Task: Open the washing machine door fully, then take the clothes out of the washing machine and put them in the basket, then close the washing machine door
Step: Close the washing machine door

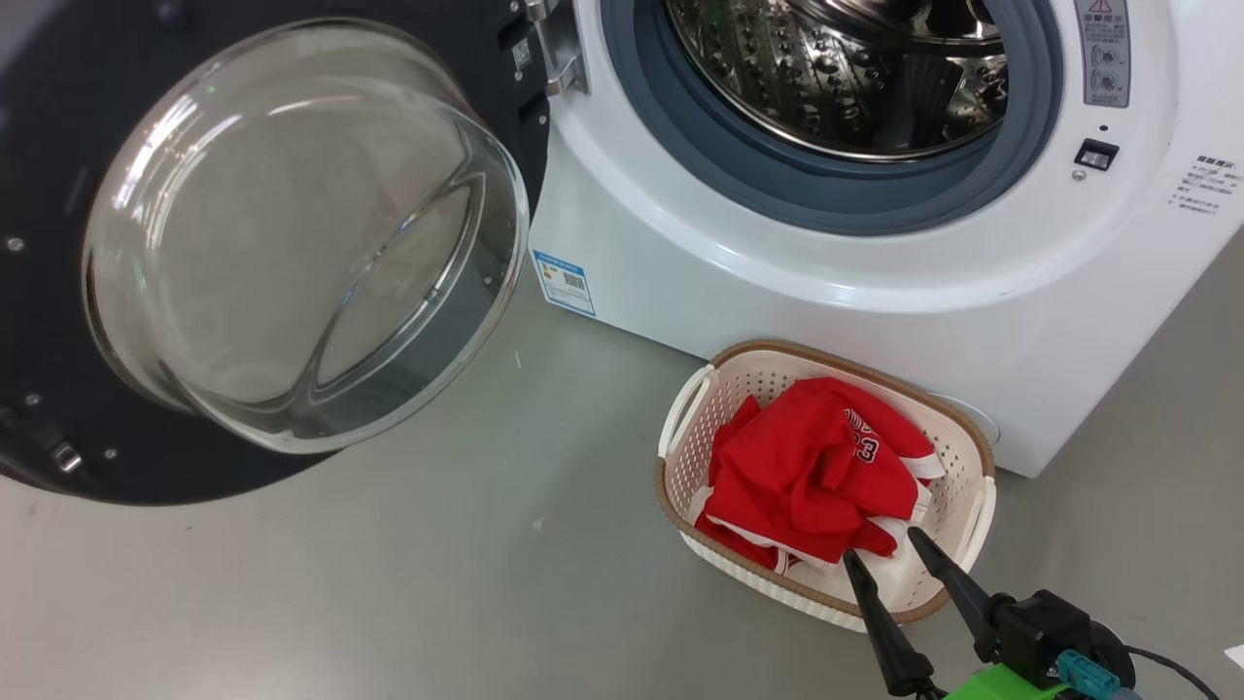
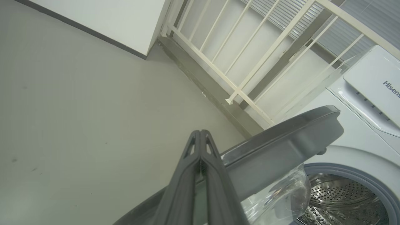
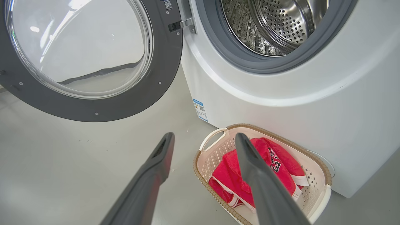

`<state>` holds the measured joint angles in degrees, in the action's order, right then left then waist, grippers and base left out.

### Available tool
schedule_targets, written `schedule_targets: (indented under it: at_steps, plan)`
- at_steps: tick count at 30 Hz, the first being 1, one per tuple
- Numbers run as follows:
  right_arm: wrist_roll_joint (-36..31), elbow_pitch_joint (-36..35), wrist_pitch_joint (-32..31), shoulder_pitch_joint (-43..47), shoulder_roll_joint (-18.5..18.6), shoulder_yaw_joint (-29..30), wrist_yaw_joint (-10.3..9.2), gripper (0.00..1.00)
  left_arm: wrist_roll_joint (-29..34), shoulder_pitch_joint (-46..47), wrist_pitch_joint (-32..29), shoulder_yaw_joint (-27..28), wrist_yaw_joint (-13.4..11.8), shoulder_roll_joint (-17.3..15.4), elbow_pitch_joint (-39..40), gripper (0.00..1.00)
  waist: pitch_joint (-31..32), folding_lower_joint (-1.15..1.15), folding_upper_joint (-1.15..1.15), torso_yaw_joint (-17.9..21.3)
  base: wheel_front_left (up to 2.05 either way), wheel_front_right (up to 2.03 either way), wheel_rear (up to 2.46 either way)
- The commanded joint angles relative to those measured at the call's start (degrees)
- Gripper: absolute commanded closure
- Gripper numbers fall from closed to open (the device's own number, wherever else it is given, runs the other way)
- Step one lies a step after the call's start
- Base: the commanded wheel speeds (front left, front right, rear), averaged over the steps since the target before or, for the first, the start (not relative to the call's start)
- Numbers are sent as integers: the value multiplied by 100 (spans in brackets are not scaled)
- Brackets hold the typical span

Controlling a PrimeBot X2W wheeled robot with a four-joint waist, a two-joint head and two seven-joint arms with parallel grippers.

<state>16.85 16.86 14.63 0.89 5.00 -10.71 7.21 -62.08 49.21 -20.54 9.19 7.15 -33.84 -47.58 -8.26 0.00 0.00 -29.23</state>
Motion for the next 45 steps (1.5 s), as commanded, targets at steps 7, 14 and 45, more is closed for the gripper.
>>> schedule_targets:
  at_steps: [7, 14, 45]
  plan:
    - [-75, -149, 37, -186, 70, -109, 28, 0, -596, 233, -771, -138, 34, -447, -89, 100, -116, 0, 0, -22, 0, 0, 0]
    - [-83, -140, 37, -238, 82, -114, 28, 0, -766, 138, -734, -350, 34, -525, -27, 100, -144, 0, 0, 1, 0, 0, 0]
    - [-89, -135, 37, -232, 25, -107, 28, 0, -1500, -153, -488, -1251, 34, -810, 378, 100, -75, 0, 0, 173, 0, 0, 0]
